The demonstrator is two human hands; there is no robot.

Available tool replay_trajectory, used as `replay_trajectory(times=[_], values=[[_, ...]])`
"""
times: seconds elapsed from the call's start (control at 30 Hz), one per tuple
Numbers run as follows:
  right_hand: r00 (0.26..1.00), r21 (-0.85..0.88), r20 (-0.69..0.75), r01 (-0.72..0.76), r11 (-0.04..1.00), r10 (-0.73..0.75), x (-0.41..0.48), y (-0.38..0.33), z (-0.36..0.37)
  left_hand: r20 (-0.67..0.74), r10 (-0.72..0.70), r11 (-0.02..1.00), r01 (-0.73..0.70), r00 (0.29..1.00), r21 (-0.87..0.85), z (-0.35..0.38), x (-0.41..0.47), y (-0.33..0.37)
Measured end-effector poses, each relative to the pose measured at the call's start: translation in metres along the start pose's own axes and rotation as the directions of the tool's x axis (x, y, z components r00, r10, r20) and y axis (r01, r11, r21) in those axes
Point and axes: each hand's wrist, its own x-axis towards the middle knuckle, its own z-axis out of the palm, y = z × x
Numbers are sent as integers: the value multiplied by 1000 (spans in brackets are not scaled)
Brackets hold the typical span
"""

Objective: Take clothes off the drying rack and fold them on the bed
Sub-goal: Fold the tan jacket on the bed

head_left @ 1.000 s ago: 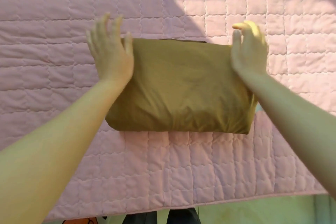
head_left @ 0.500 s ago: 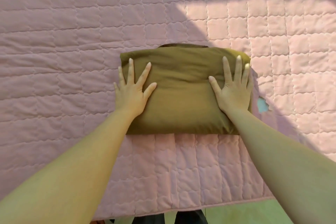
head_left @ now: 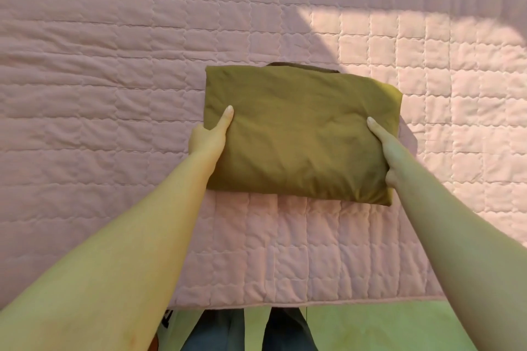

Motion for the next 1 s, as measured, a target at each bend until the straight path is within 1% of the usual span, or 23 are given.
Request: replay_trajectory(times=[0.07, 0.13, 0.2, 0.23, 0.3, 0.4, 0.5, 0.6, 0.7, 0.8, 0.87, 0.93, 1.0], values=[[999, 42, 44, -6, 999, 4, -6, 2, -1, 35, -13, 999, 14, 999, -39, -5, -7, -4], [993, 42, 109, -43, 998, 38, -12, 3, -2, 67, -55, 996, 60, 996, -66, -11, -16, -10], [980, -26, 163, -107, 994, 110, -18, 6, -1, 84, -84, 991, 92, 993, -94, -21, -25, -24], [977, -62, 164, -129, 990, 138, -22, 8, 2, 85, -90, 989, 99, 992, -107, -26, -30, -33], [978, -137, 139, -139, 981, 158, -33, 12, 6, 71, -117, 982, 126, 991, -142, -38, -42, -55], [969, -224, 187, -119, 967, 163, -53, 18, 17, 46, -178, 957, 184, 983, -224, -56, -66, -92], [963, -293, 229, -75, 953, 146, -74, 25, 27, 16, -230, 920, 223, 973, -323, -74, -94, -130], [947, -399, 283, -29, 917, 153, -101, 36, 42, -18, -277, 872, 243, 961, -424, -95, -129, -168], [930, -470, 344, 51, 881, 130, -132, 49, 59, -75, -317, 821, 234, 946, -522, -114, -163, -208], [921, -540, 370, 108, 835, 120, -162, 65, 79, -108, -387, 758, 250, 916, -602, -133, -195, -251], [899, -564, 430, 189, 804, 90, -187, 81, 98, -136, -435, 707, 244, 890, -664, -150, -217, -282], [882, -582, 460, 212, 785, 103, -208, 95, 113, -168, -465, 677, 227, 869, -700, -161, -229, -308], [857, -617, 505, 275, 737, 103, -236, 118, 138, -196, -521, 624, 214, 831, -751, -180, -246, -345]])
